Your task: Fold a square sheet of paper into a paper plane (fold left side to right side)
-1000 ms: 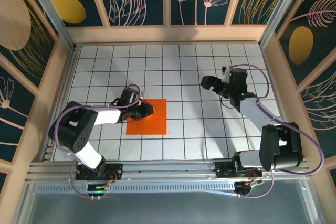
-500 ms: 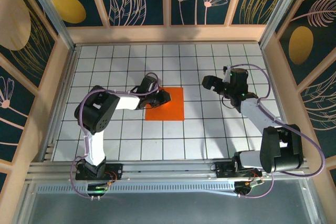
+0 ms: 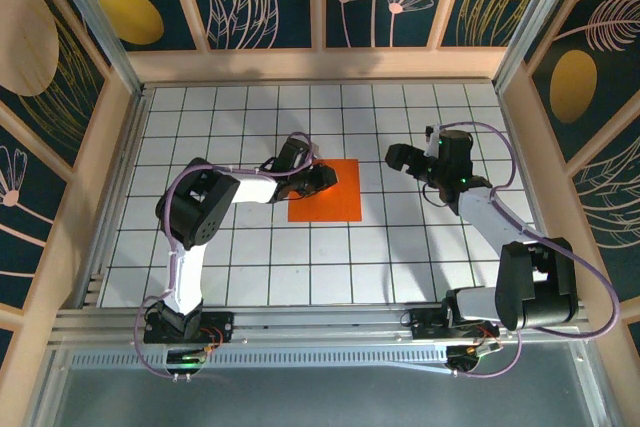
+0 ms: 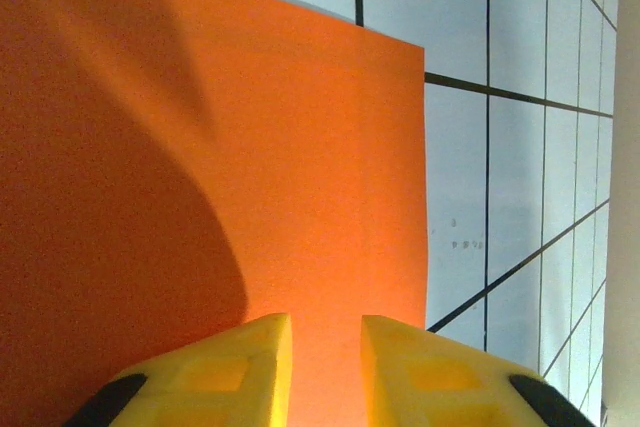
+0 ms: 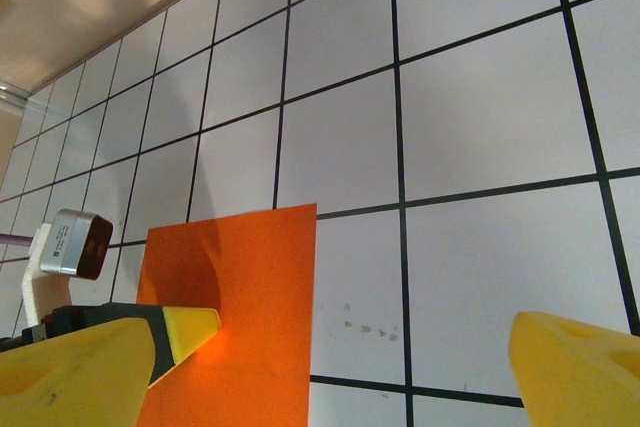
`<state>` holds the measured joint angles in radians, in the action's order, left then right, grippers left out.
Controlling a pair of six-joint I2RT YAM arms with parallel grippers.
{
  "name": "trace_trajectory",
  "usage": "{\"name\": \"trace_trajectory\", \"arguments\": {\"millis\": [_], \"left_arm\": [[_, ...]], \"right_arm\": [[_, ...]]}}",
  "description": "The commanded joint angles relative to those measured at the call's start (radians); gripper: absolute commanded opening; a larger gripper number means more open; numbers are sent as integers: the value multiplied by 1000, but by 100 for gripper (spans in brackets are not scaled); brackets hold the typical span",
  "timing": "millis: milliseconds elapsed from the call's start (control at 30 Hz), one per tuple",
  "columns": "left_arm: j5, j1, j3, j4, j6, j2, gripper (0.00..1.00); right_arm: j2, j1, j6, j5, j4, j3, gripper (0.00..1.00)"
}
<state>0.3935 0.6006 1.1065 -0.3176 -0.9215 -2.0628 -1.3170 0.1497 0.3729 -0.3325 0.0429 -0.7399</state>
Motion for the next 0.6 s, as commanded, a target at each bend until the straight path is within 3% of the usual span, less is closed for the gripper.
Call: {"name": "trace_trajectory", "arguments": {"millis": [0, 300, 433, 567], "left_arm": [[-13, 3, -7, 58, 15, 35, 32], [-159, -2, -62, 137, 86, 265, 49], [-217, -8, -140, 166, 111, 342, 48], [-242, -8, -255, 180, 113, 410, 41]], "right_arm": [[15, -2, -7, 9, -21, -14, 90], [-63, 77, -50, 82, -116, -128, 88], [-152, 166, -86, 145, -165, -205, 88], [-298, 282, -130, 238, -233, -326, 89]]}}
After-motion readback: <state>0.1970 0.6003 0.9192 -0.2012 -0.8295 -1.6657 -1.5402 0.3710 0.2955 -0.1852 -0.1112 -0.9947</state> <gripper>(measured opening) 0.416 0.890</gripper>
